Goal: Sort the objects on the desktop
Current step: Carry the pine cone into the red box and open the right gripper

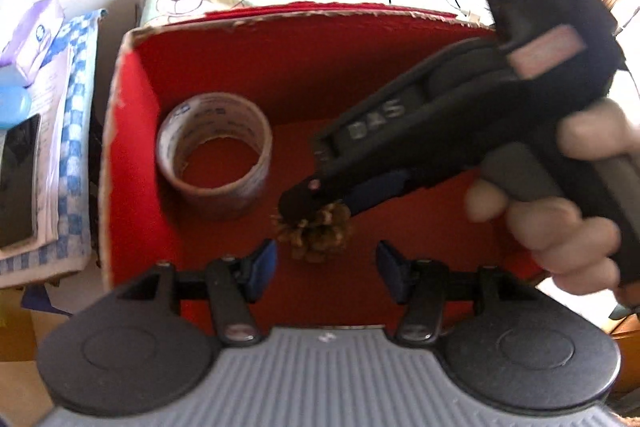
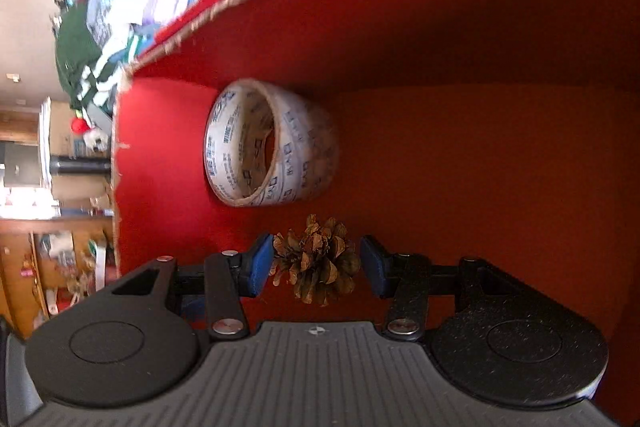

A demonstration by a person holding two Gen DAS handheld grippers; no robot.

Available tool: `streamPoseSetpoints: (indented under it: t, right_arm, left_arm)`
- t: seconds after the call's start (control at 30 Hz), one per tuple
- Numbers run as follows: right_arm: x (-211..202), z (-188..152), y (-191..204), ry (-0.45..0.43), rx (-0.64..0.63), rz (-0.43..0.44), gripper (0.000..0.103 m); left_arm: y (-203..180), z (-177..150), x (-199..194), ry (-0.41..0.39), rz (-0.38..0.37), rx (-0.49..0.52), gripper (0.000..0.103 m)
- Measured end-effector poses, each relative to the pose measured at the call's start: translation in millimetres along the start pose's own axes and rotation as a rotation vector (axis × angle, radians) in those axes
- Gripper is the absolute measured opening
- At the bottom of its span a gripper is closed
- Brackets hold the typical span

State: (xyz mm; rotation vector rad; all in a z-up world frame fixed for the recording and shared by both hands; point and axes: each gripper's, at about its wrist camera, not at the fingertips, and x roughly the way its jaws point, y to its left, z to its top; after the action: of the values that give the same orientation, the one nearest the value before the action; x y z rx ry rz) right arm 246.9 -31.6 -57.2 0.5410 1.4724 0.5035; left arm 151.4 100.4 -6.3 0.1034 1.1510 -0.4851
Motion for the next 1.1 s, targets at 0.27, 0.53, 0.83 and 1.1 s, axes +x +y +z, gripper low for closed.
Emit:
streamPoseSetpoints:
  t: [0.27,0.53,0.83,1.1]
  right_arm:
    - [30,11,12,0.058,0.006,0.041,0.053]
    - [46,14,-4,0.090,0.067,0.159,0.054]
    - [18,9,-17,0.026,0.043,0.162,0.062]
    - [-10,-2,-22,-0.067,-0.020,0.066,0.047]
  left_arm:
    - [5,-4,-6,-0.023,-0.020,-0.011,0.060]
    - [12,-2,-1,-0.029,-0.033,-0.009,0.058]
    - [14,6,10,-0.027,-0.049,-0.020,0.067]
    - [16,10,23,0.004,-0.019,-0.055,0.062]
